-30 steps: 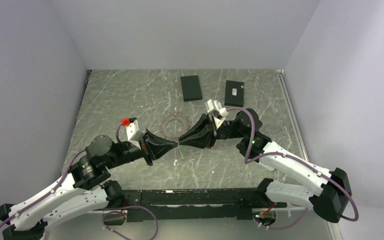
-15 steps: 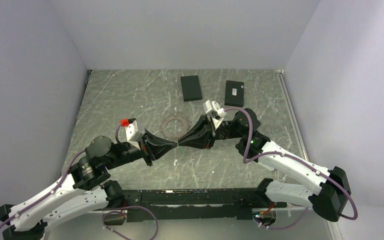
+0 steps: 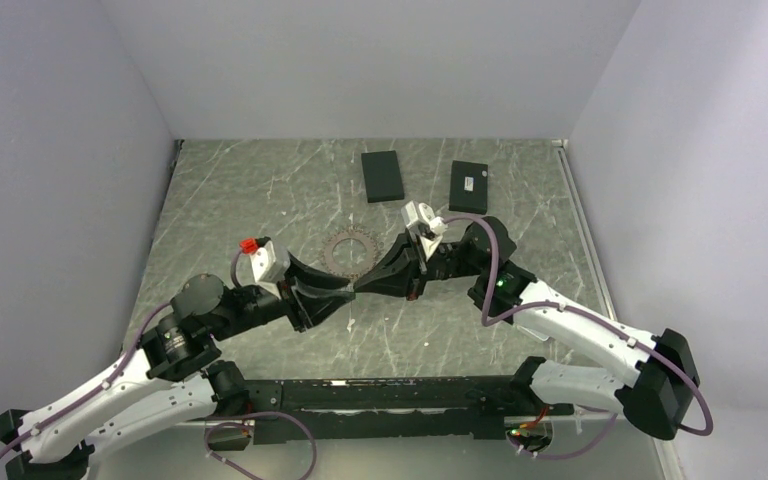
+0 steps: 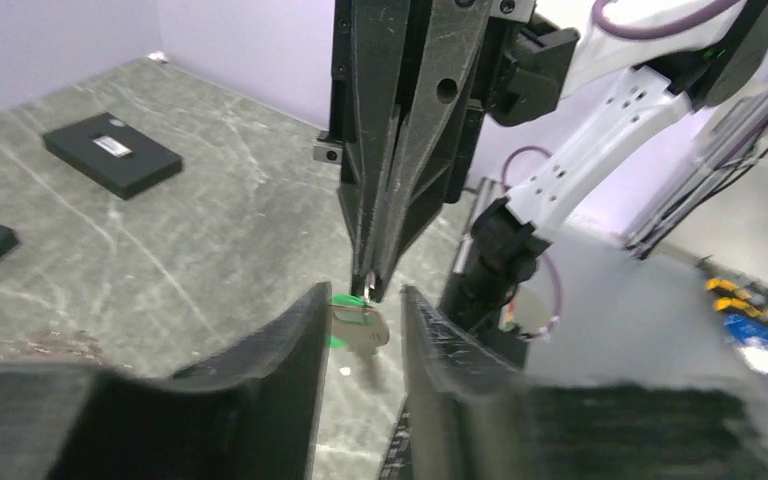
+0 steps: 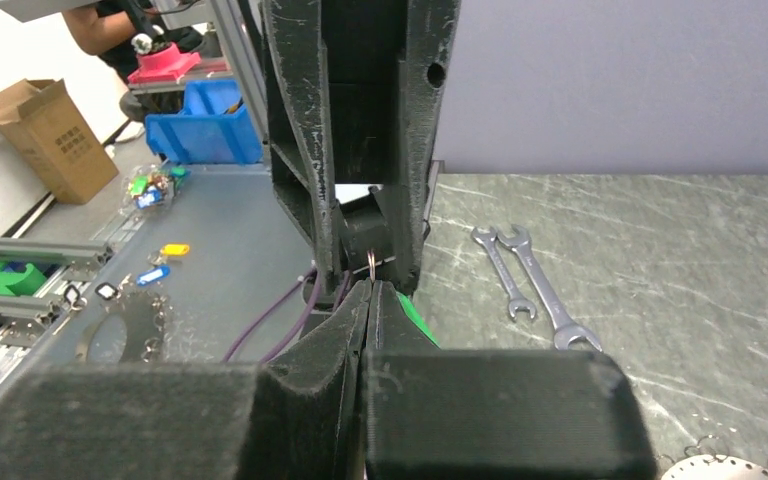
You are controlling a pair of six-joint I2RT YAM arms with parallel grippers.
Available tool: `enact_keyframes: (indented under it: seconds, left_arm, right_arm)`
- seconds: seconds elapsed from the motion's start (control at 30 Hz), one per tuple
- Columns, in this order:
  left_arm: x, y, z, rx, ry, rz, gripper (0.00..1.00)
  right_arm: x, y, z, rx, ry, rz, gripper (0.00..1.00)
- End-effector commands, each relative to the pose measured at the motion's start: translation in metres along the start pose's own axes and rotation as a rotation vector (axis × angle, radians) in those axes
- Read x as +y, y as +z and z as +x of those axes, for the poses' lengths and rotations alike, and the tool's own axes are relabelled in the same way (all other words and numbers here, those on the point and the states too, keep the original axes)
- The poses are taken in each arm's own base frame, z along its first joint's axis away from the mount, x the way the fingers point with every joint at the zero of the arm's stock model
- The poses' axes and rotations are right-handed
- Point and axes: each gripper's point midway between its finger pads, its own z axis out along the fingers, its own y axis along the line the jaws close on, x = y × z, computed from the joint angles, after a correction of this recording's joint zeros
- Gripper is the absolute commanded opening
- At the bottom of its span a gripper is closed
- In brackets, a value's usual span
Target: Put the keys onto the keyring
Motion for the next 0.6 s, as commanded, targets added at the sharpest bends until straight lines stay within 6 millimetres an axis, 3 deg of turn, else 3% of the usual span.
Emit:
enact_keyframes:
  seconds: [0.0,0.1,0.17,0.33,0.57]
  left_arm:
    - [0.004,0.000,-0.010,-0.042,-0.017,-0.035,0.51]
    - [0.011,-0.003,-0.008,-0.022,-0.024,-0.080,0.91]
    - [0.020,-0.008,-0.007,-0.008,-0.037,-0.141,0.97]
    - [0.037,-0.017,0.004,0.037,-0.043,-0.241,0.97]
    - [0.081,-0.011,0.034,0.189,-0.054,-0.486,0.91]
  right_arm:
    - [0.003,0.005,-0.015,-0.030,-0.048,-0.013,0.00]
    - [-0.011,0.003,-0.012,-0.026,-0.033,0.073,0.00]
    - [-0.028,0.000,-0.008,-0.023,-0.017,0.175,0.00]
    - [-0.066,-0.021,-0.002,-0.038,0.002,0.450,0.00]
    - [-0.119,-0.083,0.017,-0.019,0.017,0.909,0.00]
